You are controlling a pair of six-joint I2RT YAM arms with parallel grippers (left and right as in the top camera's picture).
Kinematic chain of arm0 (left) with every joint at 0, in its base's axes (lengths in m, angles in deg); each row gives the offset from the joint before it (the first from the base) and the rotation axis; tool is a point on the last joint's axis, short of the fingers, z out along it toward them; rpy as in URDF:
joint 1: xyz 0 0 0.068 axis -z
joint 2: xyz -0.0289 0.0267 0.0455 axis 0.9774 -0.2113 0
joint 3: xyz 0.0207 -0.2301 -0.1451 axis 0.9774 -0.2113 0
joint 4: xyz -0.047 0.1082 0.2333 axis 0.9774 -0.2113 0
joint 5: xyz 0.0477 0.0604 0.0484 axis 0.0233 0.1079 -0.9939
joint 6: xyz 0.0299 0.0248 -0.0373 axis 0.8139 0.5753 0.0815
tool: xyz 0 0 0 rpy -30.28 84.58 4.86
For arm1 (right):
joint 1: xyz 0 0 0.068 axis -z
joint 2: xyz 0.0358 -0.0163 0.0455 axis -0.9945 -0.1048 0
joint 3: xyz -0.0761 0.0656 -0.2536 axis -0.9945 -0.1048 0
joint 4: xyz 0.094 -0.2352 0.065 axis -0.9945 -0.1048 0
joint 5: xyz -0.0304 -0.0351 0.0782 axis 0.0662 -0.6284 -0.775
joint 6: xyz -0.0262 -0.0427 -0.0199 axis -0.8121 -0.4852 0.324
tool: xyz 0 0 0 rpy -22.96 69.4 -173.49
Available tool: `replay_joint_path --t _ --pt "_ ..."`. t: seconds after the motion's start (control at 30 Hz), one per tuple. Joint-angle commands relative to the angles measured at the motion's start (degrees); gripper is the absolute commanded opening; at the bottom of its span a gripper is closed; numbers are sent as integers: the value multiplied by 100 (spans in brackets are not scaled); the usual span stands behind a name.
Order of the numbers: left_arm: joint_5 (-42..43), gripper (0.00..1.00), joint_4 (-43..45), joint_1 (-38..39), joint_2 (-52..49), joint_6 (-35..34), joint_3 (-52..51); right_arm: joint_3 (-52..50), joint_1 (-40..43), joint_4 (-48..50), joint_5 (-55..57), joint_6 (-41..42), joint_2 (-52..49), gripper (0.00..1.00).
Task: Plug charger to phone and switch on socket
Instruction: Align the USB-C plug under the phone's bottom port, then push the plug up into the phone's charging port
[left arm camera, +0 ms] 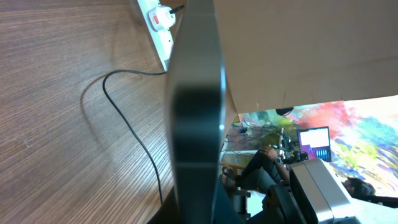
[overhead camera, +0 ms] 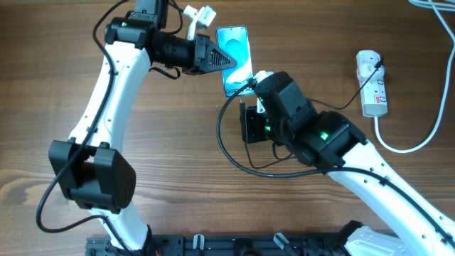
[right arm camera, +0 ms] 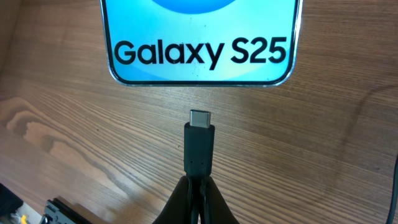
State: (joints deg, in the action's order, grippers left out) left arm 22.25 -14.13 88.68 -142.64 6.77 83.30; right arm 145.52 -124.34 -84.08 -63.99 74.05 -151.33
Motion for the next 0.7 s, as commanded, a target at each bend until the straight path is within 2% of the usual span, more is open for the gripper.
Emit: replay_joint_path --t 0.0,0.67 --pt "435 4 0 -22 42 118 24 144 -20 17 118 -76 76 5" --pt "435 4 -66 -22 42 155 24 144 -17 146 186 -181 76 4"
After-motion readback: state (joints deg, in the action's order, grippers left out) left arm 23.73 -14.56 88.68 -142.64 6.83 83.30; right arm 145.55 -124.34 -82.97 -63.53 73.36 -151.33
